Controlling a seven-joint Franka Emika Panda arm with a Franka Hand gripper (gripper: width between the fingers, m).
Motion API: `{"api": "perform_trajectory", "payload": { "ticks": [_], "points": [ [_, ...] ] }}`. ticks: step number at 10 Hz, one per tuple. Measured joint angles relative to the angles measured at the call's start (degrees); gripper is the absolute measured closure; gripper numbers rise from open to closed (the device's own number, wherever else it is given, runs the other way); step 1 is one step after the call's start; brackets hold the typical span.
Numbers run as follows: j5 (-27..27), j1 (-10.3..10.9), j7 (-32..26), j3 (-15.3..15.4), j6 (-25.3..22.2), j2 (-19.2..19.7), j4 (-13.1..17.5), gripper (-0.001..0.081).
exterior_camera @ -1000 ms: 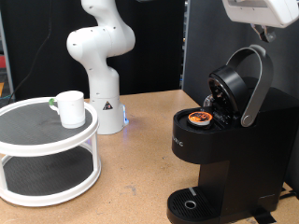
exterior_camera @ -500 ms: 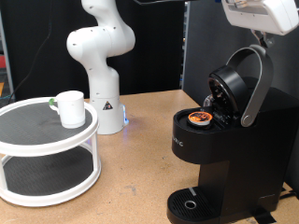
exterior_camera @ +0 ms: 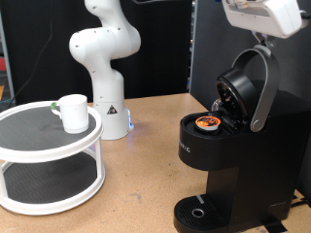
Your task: Make a cup of coffee with the keurig machine
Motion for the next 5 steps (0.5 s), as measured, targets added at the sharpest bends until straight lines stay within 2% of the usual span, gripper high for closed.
{"api": "perform_trajectory", "payload": {
  "ticks": [5],
  "points": [
    [-6.1,-3.2,-1.8,-3.3,-4.3,-1.7,-0.6,0.0799]
  ]
}}
